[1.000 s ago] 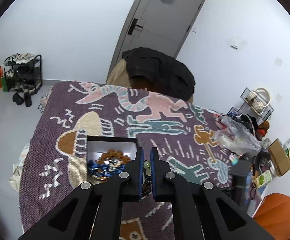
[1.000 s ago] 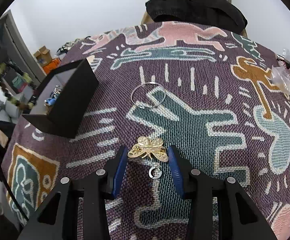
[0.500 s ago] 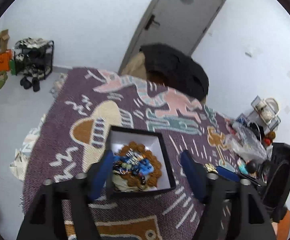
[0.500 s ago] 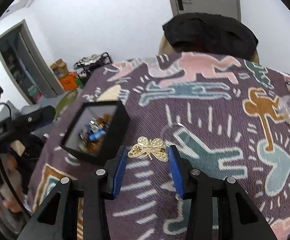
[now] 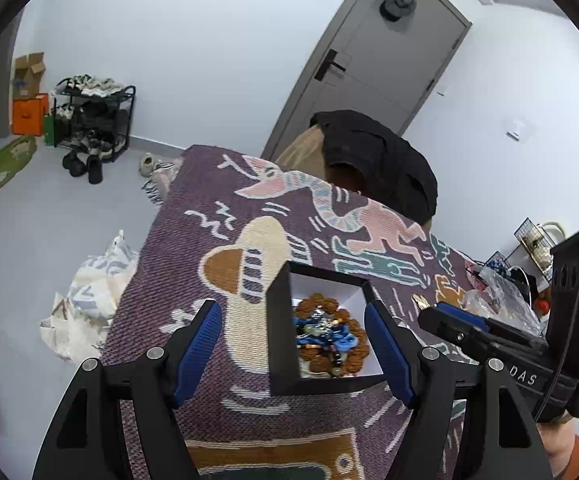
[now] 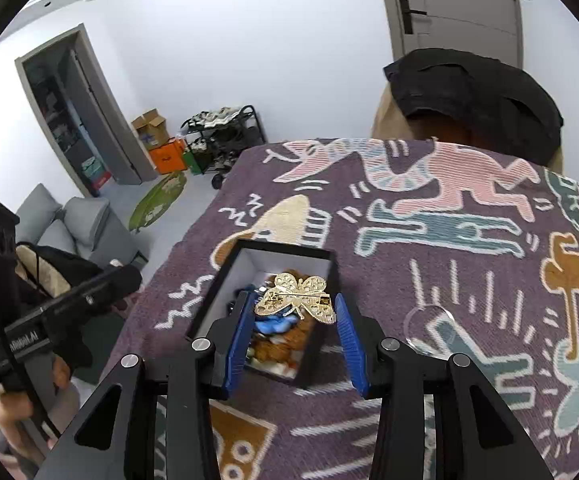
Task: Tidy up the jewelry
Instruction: 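Lower the gold butterfly brooch into the box and open the right gripper, then move the right gripper to the small silver ring and grasp it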
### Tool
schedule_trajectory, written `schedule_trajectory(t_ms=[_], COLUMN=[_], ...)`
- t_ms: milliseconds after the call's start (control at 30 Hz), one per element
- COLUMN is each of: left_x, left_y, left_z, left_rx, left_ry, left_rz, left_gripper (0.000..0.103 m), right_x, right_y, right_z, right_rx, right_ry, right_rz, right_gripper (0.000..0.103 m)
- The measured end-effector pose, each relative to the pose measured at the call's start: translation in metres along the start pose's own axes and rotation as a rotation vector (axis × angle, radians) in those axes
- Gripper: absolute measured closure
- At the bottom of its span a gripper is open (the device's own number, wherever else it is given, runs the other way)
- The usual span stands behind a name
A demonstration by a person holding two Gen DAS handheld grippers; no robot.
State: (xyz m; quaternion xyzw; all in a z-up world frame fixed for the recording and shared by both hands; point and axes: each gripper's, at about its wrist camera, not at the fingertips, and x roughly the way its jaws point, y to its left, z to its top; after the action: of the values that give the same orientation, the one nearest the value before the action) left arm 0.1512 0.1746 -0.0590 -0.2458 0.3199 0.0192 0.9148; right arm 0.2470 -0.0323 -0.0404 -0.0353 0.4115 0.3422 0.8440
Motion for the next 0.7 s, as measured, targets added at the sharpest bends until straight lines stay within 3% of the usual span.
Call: schedule_trajectory(t_ms=[233, 367, 400, 500, 700], left_x=[-0.002, -0.004, -0.004, -0.004, 0.001], left_y=[0.015, 0.015, 0.014, 0.008, -0.013], left_z=[-0.001, -0.001, -0.001, 0.0, -0.005], left_rx=[-0.029, -0.029, -0.029, -0.025, 0.006], left_ry=[-0.002, -0.003, -0.003, -0.004, -0.005], left_rz=[0.021, 0.028, 0.028, 0.017, -0.008], left_gripper=[0.028, 0.028, 0.028, 0.028, 0.016], right_x=[0.022, 0.024, 0.021, 0.011, -0.014], right_y=[0.019, 0.014, 0.01, -0.003, -0.029], right_z=[0.013, 0.009, 0.007, -0.001, -0.022], right_rx=[-0.032, -0.02, -0.009, 0.027, 0.068], right_ry=[0.004, 0.009, -0.001, -0.01, -0.026], right_rz=[0.017, 0.019, 0.018, 0.015, -0.006], right_gripper=[0.06, 0.026, 0.024, 0.024, 0.021])
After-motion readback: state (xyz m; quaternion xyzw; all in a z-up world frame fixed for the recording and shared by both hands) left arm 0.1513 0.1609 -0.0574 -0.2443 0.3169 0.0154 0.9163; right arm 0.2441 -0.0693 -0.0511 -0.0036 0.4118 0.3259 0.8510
